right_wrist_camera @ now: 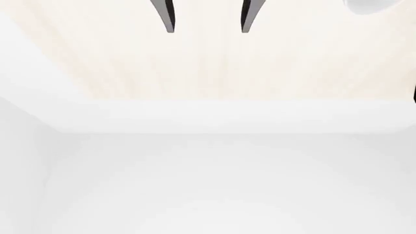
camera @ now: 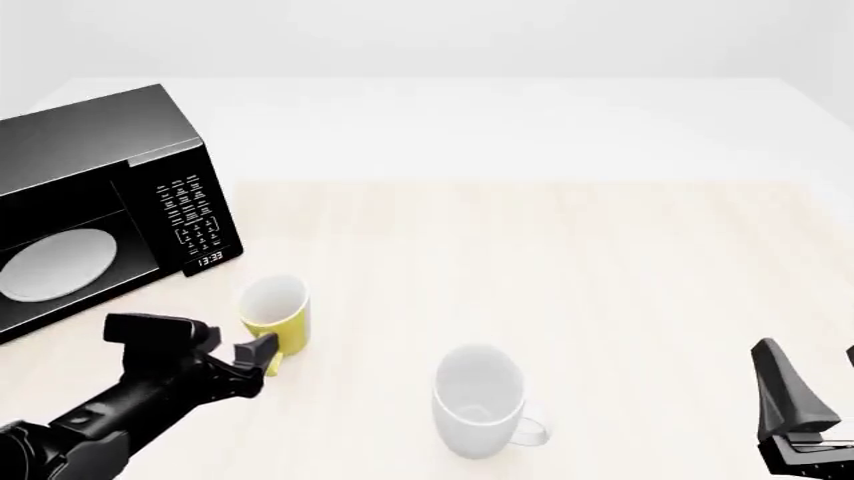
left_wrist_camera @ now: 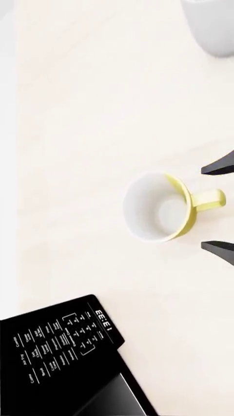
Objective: Put the yellow and white mug in the microwave and close it.
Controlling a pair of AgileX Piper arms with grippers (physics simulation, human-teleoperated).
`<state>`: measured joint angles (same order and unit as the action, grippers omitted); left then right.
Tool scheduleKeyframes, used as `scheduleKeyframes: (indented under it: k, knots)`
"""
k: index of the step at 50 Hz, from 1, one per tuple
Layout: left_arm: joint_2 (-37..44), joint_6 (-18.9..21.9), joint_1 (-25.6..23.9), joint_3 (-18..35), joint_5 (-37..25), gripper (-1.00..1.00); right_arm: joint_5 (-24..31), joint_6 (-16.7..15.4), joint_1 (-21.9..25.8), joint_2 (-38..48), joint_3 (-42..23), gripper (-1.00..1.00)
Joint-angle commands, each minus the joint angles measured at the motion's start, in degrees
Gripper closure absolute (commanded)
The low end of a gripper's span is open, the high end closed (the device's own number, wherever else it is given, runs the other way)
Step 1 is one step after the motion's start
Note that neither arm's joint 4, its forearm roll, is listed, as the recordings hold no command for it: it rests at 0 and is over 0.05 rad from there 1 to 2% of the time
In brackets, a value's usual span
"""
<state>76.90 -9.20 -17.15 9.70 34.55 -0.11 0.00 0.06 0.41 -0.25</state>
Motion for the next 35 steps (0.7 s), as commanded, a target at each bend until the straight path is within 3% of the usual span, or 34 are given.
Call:
scheduleKeyframes:
  k: [1, 35]
  knots:
    - [5.25, -0.27, -0.16, 0.60, 3.06, -1.00, 0.00, 0.00, 0.01, 0.00, 0.00, -1.00]
    - [16.30, -3.59, -1.01, 0.06, 10.08, -1.00, 0.00, 0.00, -0.01, 0.00, 0.00, -1.00]
